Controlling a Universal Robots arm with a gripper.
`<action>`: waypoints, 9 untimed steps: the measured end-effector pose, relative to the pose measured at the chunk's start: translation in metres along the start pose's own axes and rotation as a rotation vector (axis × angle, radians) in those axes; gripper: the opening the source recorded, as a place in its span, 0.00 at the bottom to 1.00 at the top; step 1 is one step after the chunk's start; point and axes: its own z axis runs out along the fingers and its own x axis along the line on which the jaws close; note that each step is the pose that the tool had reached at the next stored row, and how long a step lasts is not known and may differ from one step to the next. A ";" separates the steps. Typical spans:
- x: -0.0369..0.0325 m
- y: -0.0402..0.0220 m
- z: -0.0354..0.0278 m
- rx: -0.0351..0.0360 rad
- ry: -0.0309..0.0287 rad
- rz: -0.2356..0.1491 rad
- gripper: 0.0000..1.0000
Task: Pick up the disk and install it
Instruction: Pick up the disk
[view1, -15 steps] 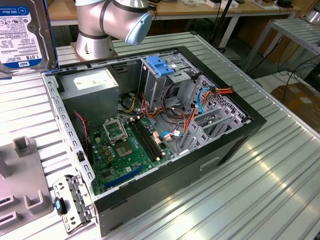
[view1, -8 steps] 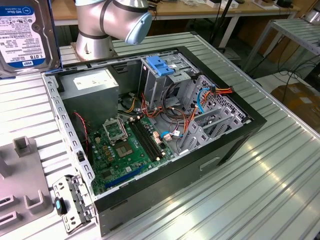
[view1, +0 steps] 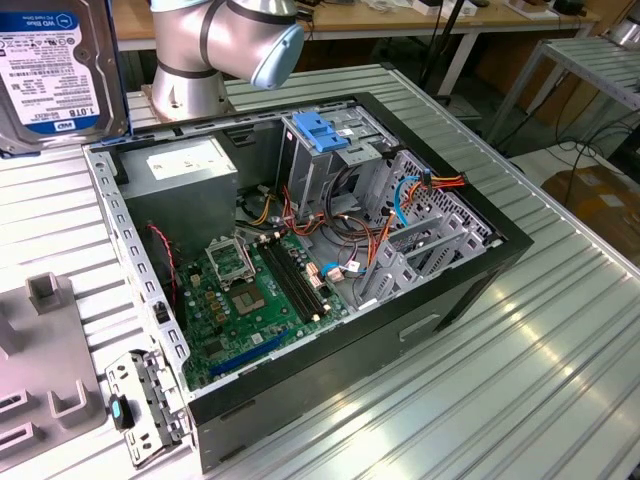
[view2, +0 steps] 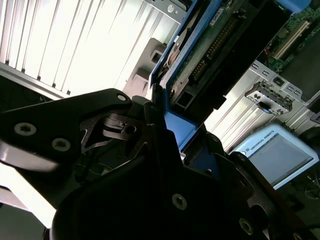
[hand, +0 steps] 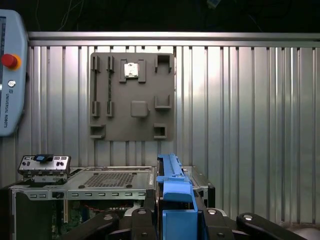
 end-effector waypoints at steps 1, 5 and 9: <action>0.0000 -0.0011 0.0000 -0.0001 0.0000 0.000 0.37; 0.0000 -0.0063 0.0000 0.0000 0.0000 0.000 0.37; 0.0000 -0.0097 0.0000 0.0001 0.0000 0.000 0.37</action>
